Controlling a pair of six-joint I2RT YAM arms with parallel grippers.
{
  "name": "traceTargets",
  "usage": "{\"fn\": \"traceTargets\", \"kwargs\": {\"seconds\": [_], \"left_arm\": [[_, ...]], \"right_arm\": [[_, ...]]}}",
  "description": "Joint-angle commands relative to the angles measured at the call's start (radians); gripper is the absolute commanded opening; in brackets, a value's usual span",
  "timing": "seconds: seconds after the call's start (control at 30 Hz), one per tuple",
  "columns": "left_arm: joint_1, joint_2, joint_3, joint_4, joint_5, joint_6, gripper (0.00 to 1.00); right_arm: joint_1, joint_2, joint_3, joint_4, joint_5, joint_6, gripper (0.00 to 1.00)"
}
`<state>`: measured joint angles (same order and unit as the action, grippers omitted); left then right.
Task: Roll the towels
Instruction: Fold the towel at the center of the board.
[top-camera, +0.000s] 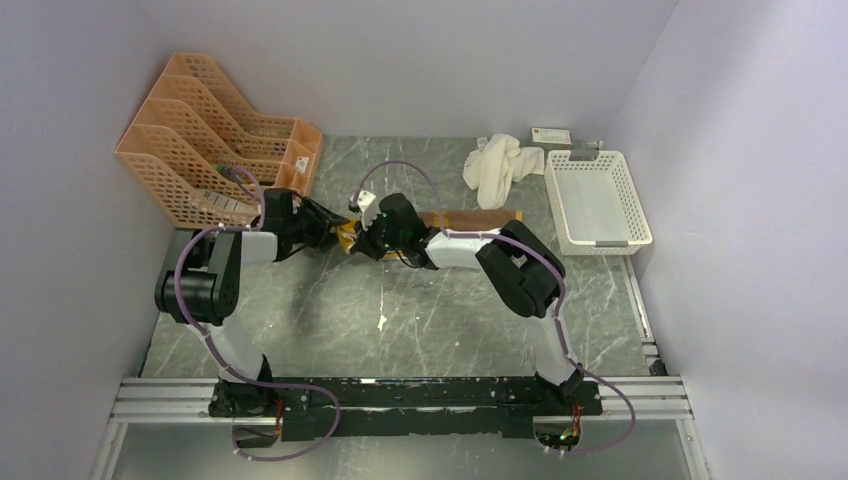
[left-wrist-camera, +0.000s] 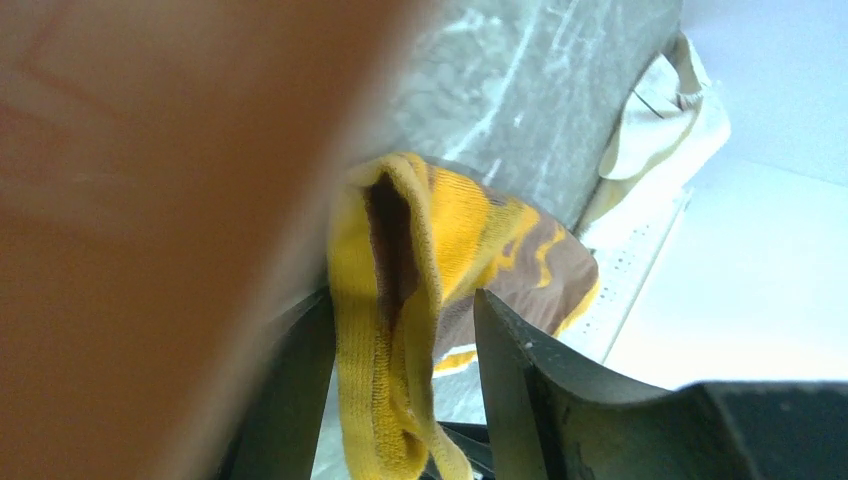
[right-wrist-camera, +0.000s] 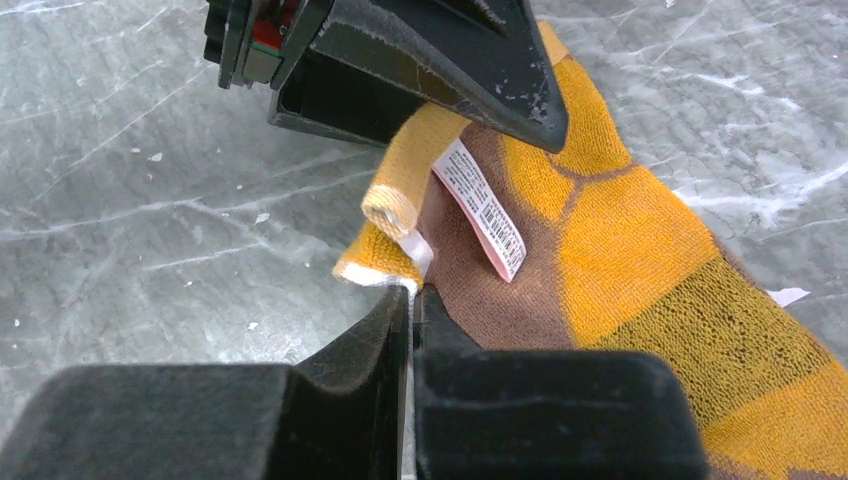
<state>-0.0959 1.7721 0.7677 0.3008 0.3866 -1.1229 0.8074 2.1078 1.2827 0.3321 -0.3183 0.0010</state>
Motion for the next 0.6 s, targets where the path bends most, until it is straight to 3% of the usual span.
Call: {"fn": "traceTargets", "kwargs": {"seconds": [0.0,0.2,0.57], "left_arm": [[-0.018,0.013,0.070,0.028,0.073,-0.014,0.63],[-0.035,0.027,0.089,0.027,0.123,-0.047,0.64],[-0.041,-0.013,0.087,-0.077,0.034,0.027,0.61]], "right_arm": [[-0.013,-0.033,-0.001,0.038,-0.014,0.014,0.00],[-0.034,-0.040,-0.011,0.053,-0.028,0.027,0.00],[-0.049,-0.059,-0.039,0.062,-0.031,0.028,0.00]]}}
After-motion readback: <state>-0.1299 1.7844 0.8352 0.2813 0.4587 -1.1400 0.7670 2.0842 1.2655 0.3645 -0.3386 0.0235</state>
